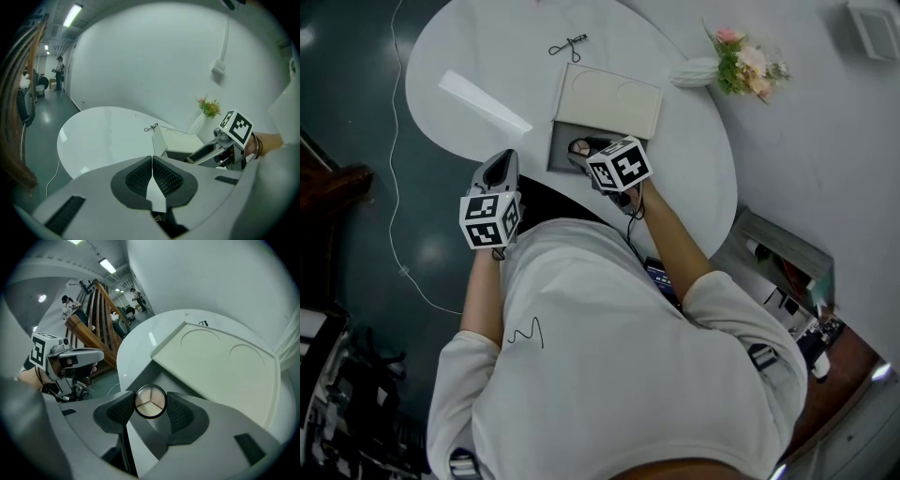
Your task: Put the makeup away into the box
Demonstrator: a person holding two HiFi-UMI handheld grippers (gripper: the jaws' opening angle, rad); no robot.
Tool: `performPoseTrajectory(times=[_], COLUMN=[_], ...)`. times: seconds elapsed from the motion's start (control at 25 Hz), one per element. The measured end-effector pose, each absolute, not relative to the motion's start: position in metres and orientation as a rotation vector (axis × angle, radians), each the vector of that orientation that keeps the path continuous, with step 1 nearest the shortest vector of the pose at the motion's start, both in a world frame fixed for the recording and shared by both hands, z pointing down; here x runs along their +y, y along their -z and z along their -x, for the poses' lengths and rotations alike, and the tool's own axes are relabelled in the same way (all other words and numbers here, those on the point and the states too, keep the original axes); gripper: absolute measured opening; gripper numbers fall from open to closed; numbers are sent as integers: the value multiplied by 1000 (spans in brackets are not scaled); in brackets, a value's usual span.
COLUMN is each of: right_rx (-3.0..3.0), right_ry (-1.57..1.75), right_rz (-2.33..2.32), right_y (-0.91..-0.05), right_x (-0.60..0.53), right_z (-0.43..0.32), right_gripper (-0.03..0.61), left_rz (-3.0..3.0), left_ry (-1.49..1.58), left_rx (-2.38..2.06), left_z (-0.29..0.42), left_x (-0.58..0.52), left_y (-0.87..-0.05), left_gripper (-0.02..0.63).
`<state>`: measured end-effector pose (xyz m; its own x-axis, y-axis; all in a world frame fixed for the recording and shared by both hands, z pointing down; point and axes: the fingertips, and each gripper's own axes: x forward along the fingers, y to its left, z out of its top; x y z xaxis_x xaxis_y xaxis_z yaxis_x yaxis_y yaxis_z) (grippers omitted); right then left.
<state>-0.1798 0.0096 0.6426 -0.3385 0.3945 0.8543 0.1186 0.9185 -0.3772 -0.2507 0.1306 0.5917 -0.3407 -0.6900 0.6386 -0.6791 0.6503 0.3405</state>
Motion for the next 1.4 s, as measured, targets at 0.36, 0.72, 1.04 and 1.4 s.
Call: performPoseTrajectory(times=[0.36, 0.72, 1.04, 1.4], right_rx=[-1879, -1881, -1921, -1992], right_ry=[-260, -272, -294, -350], right_rz=[334, 318, 292, 179], right_y=[-661, -669, -664, -648], right_x=[6, 2, -2, -18], right_z=[180, 178, 180, 170], right_gripper=[216, 216, 239, 23], left_rz=[-1074, -1086, -1123, -1232], left_ry=[3, -18, -37, -83], left_rx=[-2062, -2041, -2017, -1955], left_z=[261, 259, 255, 247], left_x=[127, 122, 110, 79], left_y=[-593, -596, -597, -597], left_gripper=[21, 21, 21, 21])
